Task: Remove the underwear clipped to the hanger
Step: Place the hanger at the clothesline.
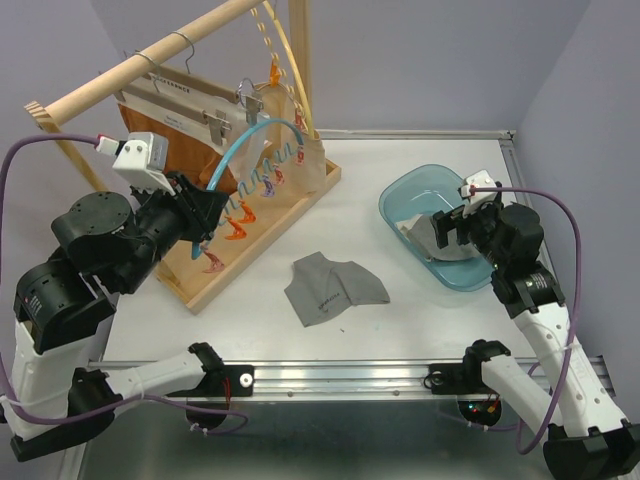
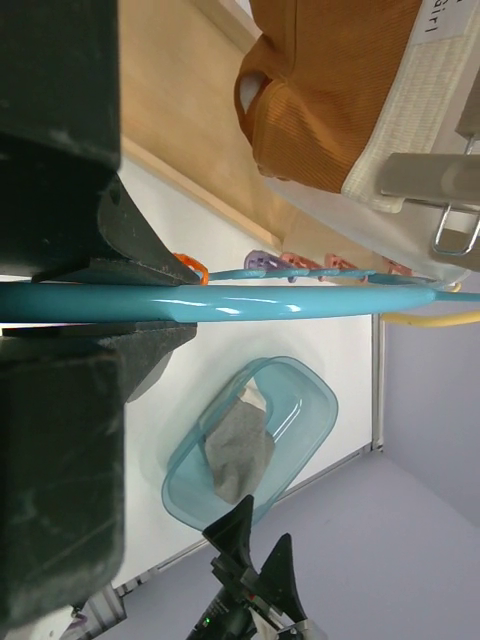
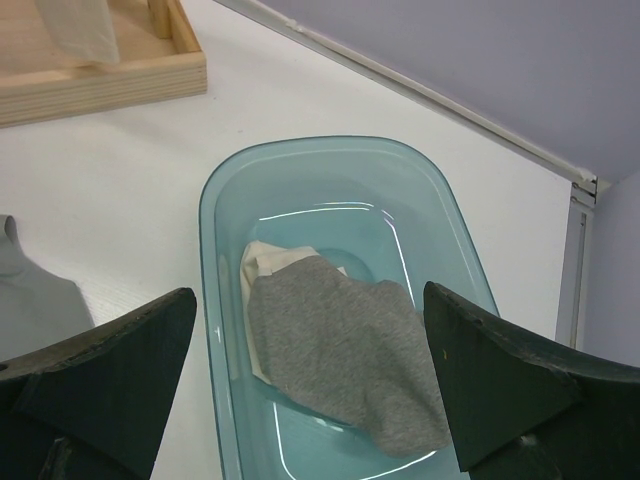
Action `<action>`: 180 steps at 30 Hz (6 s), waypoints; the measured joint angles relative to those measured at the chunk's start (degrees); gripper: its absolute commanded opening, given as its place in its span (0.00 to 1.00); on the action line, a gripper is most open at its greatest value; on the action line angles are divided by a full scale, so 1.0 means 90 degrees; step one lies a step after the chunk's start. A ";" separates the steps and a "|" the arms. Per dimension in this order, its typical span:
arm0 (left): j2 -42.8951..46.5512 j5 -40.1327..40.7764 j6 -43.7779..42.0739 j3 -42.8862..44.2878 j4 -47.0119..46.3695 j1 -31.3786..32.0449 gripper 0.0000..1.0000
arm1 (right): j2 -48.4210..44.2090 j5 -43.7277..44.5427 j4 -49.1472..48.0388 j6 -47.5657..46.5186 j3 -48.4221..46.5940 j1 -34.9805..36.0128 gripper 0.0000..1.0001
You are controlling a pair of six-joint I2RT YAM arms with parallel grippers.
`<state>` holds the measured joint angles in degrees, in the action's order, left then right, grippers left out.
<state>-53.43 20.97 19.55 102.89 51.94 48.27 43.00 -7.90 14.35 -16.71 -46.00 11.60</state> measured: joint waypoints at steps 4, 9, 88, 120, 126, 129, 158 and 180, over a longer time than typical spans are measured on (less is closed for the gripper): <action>-0.0170 0.0104 0.0000 0.0260 0.0027 0.0000 0.00 | -0.0015 0.0000 -0.0002 0.0000 0.0002 0.0000 1.00; -0.0403 0.0272 0.0022 0.0622 0.0051 0.0000 0.00 | -0.0075 -0.0002 -0.0005 0.0000 0.0010 0.0000 1.00; -0.1326 -0.0236 0.0566 0.2742 0.1744 -0.0141 0.00 | -0.0197 -0.0219 -0.0124 0.0024 0.0206 0.0000 1.00; -0.3118 0.1630 -0.0600 0.3502 0.0425 -0.0673 0.00 | -0.0697 -0.0510 -0.0151 0.0121 0.0321 0.0000 1.00; -0.3337 0.1528 -0.0794 0.3570 -0.0119 -0.1052 0.00 | -0.0721 -0.0515 -0.0151 0.0124 0.0323 0.0000 1.00; -0.3485 0.1387 -0.0811 0.3570 -0.0413 -0.1224 0.00 | -0.0787 -0.0527 -0.0155 0.0131 0.0342 0.0000 1.00; -0.3072 0.0092 -0.0291 0.1773 -0.1615 -0.2040 0.54 | -0.0950 -0.0729 -0.0165 0.0104 0.0425 0.0000 1.00; -0.0551 -0.1911 -0.0015 -0.0019 -0.2946 -0.2042 0.81 | 0.0051 -0.4918 0.1967 -0.3837 0.0498 0.0000 1.00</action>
<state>-58.39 3.77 19.42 102.72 25.43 29.89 43.46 -52.16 32.05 -51.24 -41.52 11.60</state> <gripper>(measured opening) 0.796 0.999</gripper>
